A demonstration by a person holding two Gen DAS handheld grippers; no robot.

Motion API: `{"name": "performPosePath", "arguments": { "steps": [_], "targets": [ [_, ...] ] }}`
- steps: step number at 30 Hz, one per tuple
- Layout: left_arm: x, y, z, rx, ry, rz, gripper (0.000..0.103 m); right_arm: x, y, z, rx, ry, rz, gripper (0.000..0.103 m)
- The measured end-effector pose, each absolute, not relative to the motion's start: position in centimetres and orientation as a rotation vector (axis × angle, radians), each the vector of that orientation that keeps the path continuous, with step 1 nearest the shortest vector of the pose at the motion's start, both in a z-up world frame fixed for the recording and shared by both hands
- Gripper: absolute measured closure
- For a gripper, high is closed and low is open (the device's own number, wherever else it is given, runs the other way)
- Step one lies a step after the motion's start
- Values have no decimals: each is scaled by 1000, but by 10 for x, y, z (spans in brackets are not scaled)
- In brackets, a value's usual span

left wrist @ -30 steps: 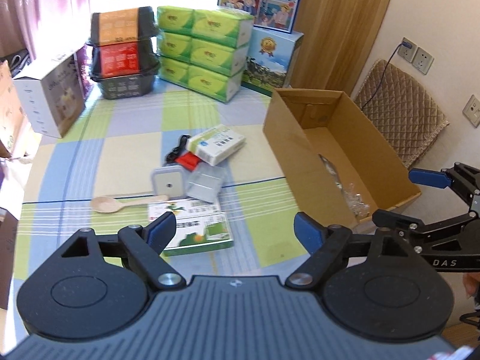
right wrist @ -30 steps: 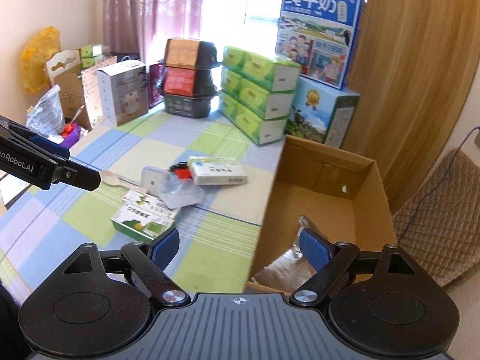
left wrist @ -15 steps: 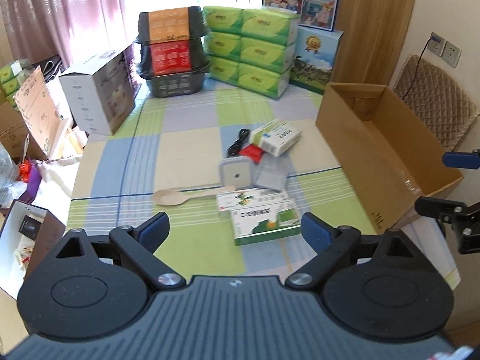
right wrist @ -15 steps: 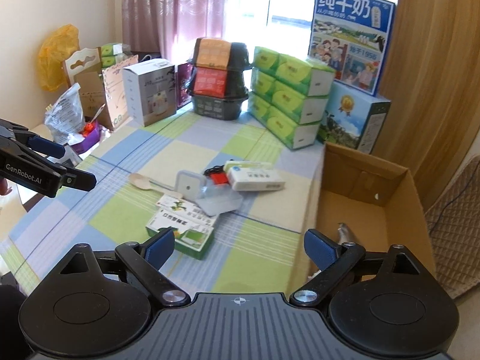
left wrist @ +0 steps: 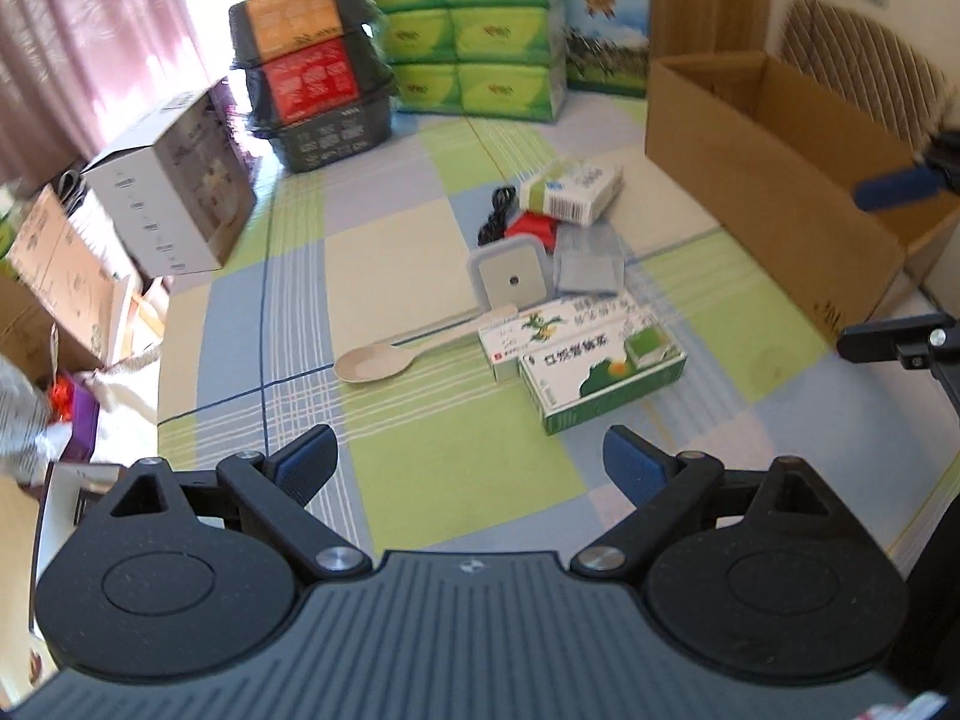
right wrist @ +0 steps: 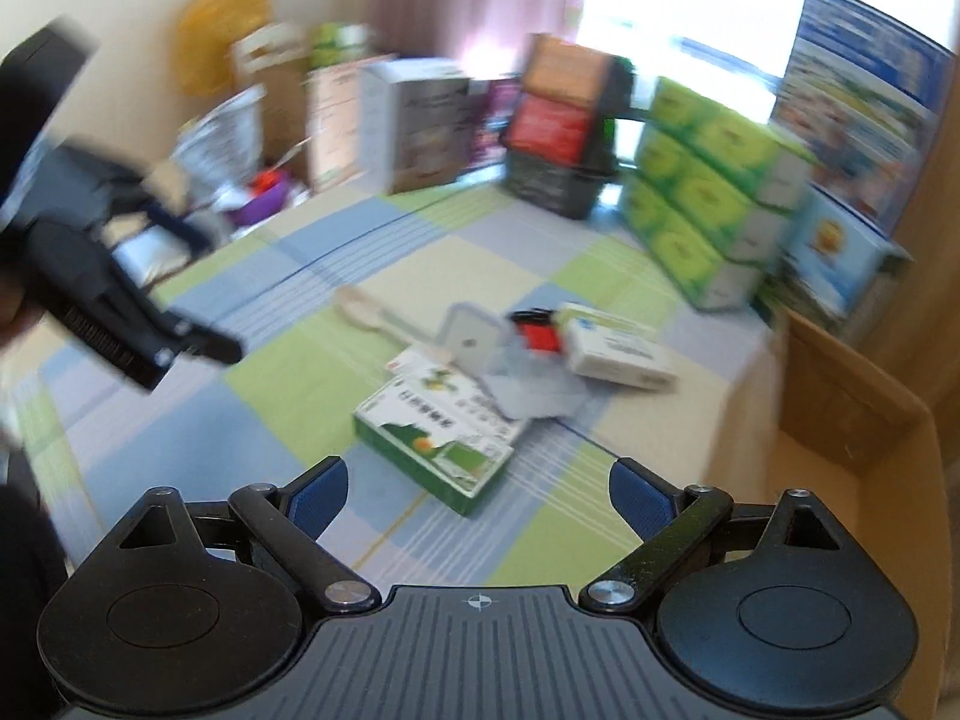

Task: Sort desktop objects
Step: 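Move both tools back over the medicine boxes on the table, then grasp the green-and-white spray box with the right tool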

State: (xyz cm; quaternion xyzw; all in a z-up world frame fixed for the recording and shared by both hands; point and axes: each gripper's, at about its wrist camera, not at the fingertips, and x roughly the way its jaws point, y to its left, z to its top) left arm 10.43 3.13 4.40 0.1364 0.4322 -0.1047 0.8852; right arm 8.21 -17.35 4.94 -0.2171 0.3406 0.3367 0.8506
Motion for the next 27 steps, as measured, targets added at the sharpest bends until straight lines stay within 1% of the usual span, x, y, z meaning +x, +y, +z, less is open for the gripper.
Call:
{"name": "performPosePath", "arguments": {
  "steps": [3, 8, 14, 20, 21, 22, 23, 24, 25, 27],
  "targets": [
    [114, 35, 29, 304, 901, -274, 10, 93, -161, 29, -537, 771, 731, 11],
    [133, 35, 7, 372, 944, -373, 10, 124, -148, 8, -507, 879, 781, 12],
    [148, 24, -22, 537, 952, -488, 10, 141, -116, -21, -709, 887, 899, 12],
    [167, 27, -42, 523, 971, -571, 10, 165, -100, -48, -757, 917, 973, 12],
    [171, 28, -44, 521, 974, -578, 10, 169, -98, -52, -764, 915, 976, 13],
    [173, 29, -46, 523, 973, -582, 10, 173, -95, -55, -774, 910, 986, 19],
    [175, 30, -48, 528, 970, -584, 10, 176, -93, -59, -785, 910, 996, 22],
    [177, 30, -50, 532, 967, -588, 10, 179, -91, -62, -797, 908, 1003, 27],
    [178, 31, -51, 537, 964, -595, 10, 182, -88, -65, -812, 903, 1007, 29],
    [181, 34, -55, 540, 961, -604, 10, 186, -84, -71, -837, 900, 1021, 30]
  ]
}}
